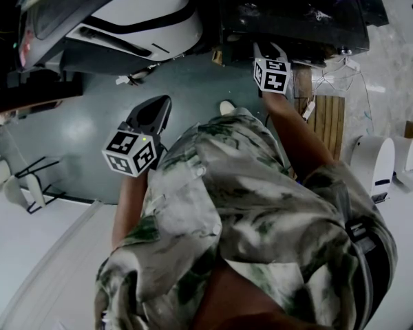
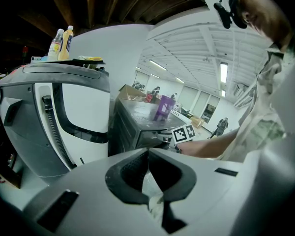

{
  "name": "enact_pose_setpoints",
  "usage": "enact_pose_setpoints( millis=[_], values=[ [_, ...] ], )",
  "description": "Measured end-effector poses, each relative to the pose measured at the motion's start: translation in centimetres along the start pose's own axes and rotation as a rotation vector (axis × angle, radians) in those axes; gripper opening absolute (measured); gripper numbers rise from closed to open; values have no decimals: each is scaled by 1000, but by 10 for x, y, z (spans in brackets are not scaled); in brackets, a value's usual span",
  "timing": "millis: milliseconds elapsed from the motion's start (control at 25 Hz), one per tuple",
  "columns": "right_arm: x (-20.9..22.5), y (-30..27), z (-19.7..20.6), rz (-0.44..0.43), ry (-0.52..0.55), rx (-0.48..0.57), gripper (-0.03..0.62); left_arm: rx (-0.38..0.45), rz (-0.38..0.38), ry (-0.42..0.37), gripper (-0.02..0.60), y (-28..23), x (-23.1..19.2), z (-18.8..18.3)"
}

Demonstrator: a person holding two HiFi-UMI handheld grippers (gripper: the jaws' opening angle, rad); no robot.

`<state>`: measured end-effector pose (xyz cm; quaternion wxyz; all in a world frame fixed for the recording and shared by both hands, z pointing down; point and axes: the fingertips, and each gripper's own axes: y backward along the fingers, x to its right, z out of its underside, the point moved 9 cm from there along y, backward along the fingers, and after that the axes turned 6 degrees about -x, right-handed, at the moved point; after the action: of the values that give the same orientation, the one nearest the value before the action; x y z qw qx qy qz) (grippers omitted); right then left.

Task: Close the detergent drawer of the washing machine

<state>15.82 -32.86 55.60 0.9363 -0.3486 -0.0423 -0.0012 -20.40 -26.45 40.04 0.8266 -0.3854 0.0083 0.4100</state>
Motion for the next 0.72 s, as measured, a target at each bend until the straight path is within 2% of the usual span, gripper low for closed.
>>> enact_pose_setpoints(
  millis=[720],
  values=[
    [0, -6, -4, 23, -14, 10, 127, 1, 4, 8, 28, -7, -5, -7]
  ],
)
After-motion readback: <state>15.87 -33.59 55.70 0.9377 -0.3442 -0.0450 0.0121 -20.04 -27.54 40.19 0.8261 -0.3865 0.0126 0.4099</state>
